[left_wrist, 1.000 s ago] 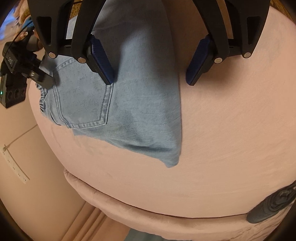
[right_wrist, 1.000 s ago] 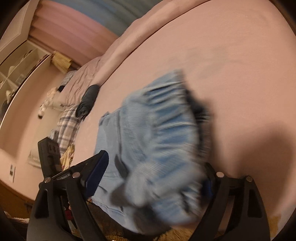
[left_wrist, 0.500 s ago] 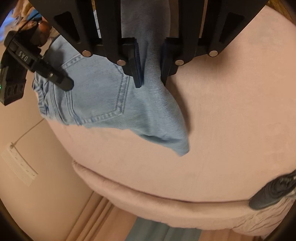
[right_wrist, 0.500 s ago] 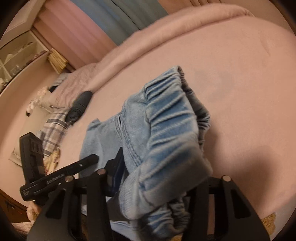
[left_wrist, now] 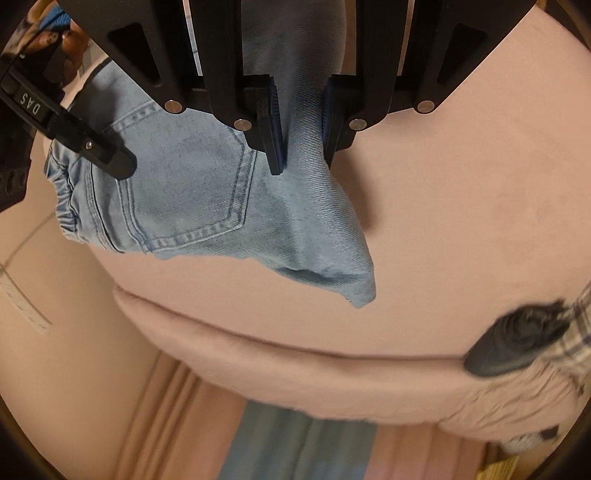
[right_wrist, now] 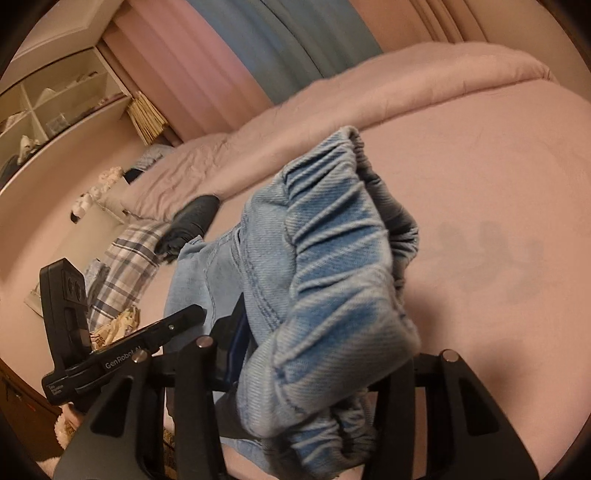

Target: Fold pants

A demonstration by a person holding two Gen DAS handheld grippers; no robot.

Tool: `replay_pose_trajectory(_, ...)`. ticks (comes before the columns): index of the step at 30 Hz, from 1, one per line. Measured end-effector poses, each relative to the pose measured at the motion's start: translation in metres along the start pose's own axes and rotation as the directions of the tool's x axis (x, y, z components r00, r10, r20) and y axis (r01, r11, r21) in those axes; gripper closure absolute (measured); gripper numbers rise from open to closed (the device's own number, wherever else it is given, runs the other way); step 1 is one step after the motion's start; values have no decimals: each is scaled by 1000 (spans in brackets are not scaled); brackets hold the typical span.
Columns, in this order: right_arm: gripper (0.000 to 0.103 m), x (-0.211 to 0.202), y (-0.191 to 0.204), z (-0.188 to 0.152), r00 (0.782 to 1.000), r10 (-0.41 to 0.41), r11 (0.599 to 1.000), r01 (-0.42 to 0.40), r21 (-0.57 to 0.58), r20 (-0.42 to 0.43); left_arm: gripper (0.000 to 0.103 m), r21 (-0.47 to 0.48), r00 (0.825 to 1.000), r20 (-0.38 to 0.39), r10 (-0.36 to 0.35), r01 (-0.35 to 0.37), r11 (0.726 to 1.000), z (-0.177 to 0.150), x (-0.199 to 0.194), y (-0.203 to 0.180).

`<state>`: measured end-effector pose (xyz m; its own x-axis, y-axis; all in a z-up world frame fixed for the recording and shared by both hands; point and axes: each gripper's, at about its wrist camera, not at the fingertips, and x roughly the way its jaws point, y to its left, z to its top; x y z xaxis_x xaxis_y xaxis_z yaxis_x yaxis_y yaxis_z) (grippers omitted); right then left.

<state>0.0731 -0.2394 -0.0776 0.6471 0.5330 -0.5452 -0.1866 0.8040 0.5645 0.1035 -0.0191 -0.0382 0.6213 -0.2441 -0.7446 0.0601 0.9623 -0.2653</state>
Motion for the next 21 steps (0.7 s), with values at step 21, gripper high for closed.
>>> replay_pose_trajectory(21, 46, 58, -22, -25, 983, -119, 991, 125, 40, -142, 82, -54, 994, -66, 91, -95, 994, -25, 44, 13)
